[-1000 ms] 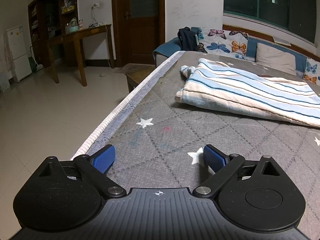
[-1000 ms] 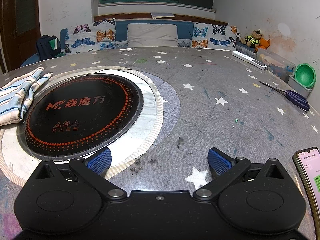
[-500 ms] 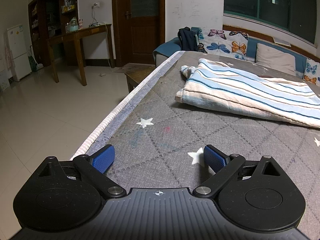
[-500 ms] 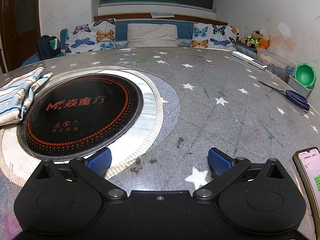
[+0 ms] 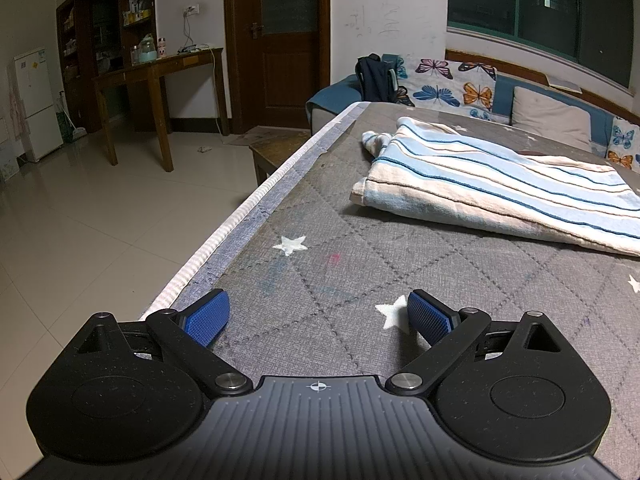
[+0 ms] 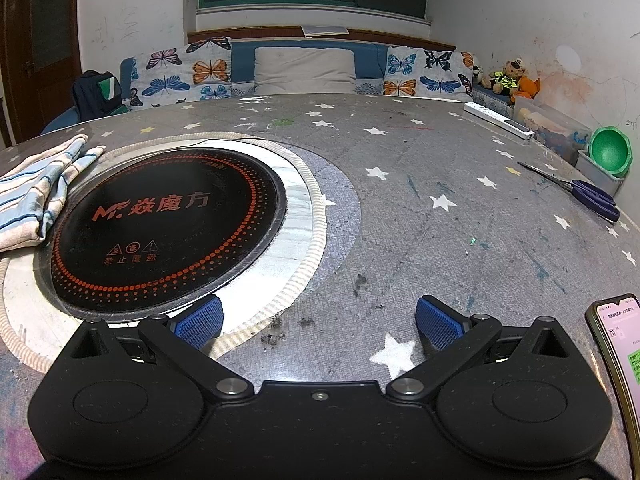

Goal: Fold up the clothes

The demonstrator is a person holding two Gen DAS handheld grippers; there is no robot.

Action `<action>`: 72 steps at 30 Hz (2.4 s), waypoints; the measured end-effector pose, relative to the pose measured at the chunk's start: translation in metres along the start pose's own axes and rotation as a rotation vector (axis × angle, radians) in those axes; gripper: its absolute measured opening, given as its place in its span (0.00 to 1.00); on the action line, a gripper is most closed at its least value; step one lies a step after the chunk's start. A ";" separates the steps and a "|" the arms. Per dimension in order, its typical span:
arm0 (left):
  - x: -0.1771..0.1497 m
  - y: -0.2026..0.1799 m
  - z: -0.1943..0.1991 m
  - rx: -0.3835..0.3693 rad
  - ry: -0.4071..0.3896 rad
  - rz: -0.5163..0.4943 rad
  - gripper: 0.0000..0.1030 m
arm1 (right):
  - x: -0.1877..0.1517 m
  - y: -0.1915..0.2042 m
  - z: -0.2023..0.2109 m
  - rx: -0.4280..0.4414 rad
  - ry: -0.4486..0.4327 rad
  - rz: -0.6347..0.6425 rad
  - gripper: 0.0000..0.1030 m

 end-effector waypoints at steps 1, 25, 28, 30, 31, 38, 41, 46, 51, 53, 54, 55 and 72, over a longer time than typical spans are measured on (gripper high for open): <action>0.000 0.000 0.000 0.000 0.000 0.000 0.94 | 0.000 0.000 0.000 0.000 0.000 0.000 1.00; 0.000 0.000 0.000 0.000 0.000 0.001 0.94 | 0.006 0.008 -0.004 0.000 0.000 0.000 1.00; 0.000 0.000 0.000 0.000 0.000 0.000 0.94 | 0.007 0.009 -0.004 0.000 0.001 0.000 1.00; 0.000 0.000 0.000 0.000 0.000 0.000 0.94 | 0.008 0.010 -0.004 0.000 0.001 0.000 1.00; 0.000 0.000 0.000 0.000 0.000 0.000 0.94 | 0.008 0.010 -0.004 0.000 0.001 0.000 1.00; 0.000 0.000 0.000 0.000 0.000 0.000 0.94 | 0.010 0.013 -0.006 0.000 0.001 0.000 1.00; 0.000 0.000 0.000 0.000 0.000 0.000 0.94 | 0.011 0.014 -0.006 0.000 0.001 0.001 1.00; 0.000 0.000 0.000 0.000 0.000 0.000 0.94 | 0.012 0.016 -0.007 0.000 0.001 0.001 1.00; 0.000 0.000 0.000 -0.001 0.000 0.000 0.94 | 0.013 0.017 -0.007 0.000 0.001 0.001 1.00; 0.000 0.000 0.000 -0.001 0.000 0.000 0.94 | 0.014 0.018 -0.008 0.000 0.001 0.001 1.00; 0.000 0.000 0.000 0.000 0.000 0.000 0.94 | 0.014 0.018 -0.008 0.000 0.001 0.001 1.00; 0.000 0.000 0.000 -0.001 0.000 0.000 0.94 | 0.015 0.019 -0.008 0.000 0.001 0.001 1.00; 0.000 0.000 0.000 -0.001 0.000 0.000 0.94 | -0.001 0.002 0.000 0.000 0.000 -0.001 1.00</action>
Point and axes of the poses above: each gripper's, at about its wrist camera, not at the fingertips, and z roughly against the way its jaws point, y to its left, x to its top, the point moved 10 cm from there along -z, roughly the way its jaws point, and after that the axes turned 13 degrees about z, right-handed, at the moved point
